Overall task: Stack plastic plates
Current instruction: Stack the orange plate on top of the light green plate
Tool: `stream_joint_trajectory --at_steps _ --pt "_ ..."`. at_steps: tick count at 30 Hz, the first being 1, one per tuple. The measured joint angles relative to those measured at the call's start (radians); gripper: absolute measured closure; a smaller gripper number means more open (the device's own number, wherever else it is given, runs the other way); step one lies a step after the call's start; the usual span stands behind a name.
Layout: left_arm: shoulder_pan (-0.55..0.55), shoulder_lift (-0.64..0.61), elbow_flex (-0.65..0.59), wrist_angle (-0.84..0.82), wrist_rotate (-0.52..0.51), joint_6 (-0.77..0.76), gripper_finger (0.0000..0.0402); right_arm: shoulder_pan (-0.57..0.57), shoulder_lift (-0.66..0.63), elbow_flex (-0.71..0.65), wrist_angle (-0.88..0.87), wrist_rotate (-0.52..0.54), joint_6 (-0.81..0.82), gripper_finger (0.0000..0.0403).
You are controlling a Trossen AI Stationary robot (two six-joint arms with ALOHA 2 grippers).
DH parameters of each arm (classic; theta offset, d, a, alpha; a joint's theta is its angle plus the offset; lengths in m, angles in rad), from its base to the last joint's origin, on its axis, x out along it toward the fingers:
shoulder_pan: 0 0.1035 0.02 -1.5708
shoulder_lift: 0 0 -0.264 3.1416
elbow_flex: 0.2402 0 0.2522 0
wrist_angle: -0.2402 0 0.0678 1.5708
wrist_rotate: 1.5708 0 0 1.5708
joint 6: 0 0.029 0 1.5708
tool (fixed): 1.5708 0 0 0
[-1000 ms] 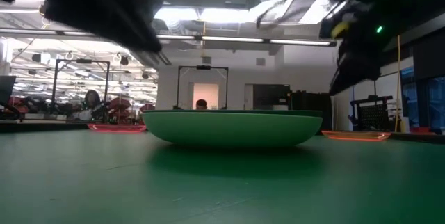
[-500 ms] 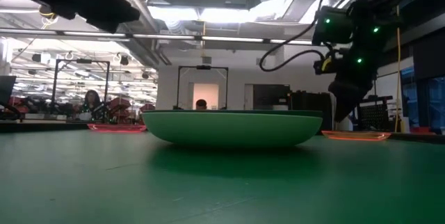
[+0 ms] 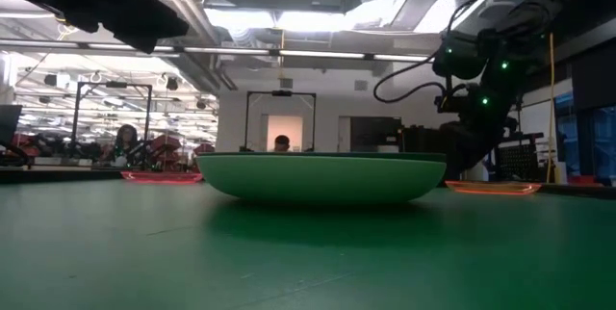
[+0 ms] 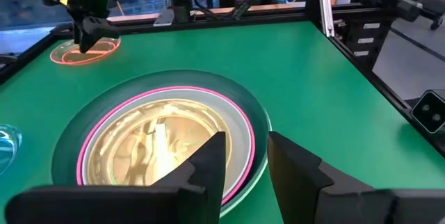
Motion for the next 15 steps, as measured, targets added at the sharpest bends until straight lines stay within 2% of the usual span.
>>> stream_joint_trajectory --at_steps 4,15 --pt "0.001 0.0 0.0 0.0 0.0 0.0 0.0302 -0.023 0.018 -0.032 0.075 -0.044 -0.016 0.0254" --pt "0.003 0.0 0.0 0.0 -0.013 -0.004 0.0302 -0.02 0.14 -0.042 0.151 -0.027 -0.011 0.0254"
